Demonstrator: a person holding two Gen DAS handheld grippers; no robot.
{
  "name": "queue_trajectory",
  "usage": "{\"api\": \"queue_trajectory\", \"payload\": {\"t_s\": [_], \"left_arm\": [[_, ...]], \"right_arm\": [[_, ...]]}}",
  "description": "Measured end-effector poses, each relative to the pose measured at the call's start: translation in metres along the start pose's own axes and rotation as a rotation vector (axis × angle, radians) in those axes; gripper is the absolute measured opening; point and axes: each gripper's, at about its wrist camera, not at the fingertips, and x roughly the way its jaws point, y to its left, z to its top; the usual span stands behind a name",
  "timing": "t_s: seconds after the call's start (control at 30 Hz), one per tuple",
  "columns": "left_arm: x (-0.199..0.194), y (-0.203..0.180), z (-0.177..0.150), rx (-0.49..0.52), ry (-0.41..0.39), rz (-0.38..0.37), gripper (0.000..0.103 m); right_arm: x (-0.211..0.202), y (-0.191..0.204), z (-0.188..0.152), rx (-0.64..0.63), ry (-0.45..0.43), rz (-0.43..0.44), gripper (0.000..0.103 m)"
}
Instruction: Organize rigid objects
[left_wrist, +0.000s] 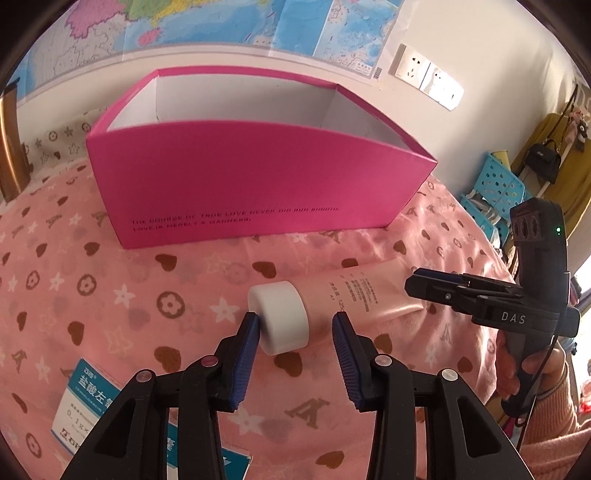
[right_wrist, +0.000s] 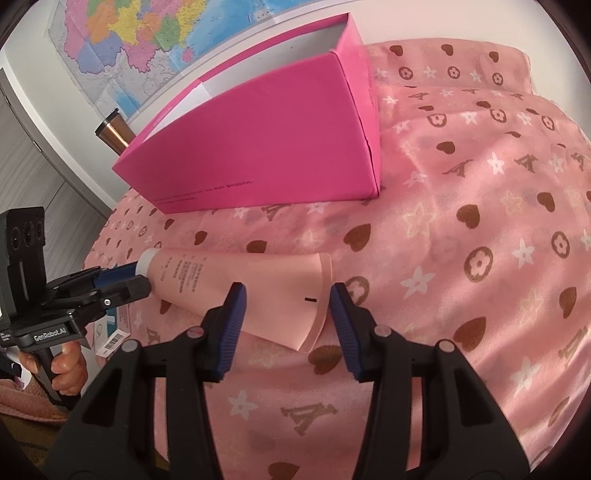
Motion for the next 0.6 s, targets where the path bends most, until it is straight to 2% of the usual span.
{"api": "queue_trajectory", "payload": {"t_s": [0.6], "left_arm": [[-0.02, -0.008, 0.012, 0.038, -0.061, -0.004, 0.041]], "right_arm": [[-0.028, 0.012, 0.01, -0.025, -0.071, -0.005, 0.05]]}}
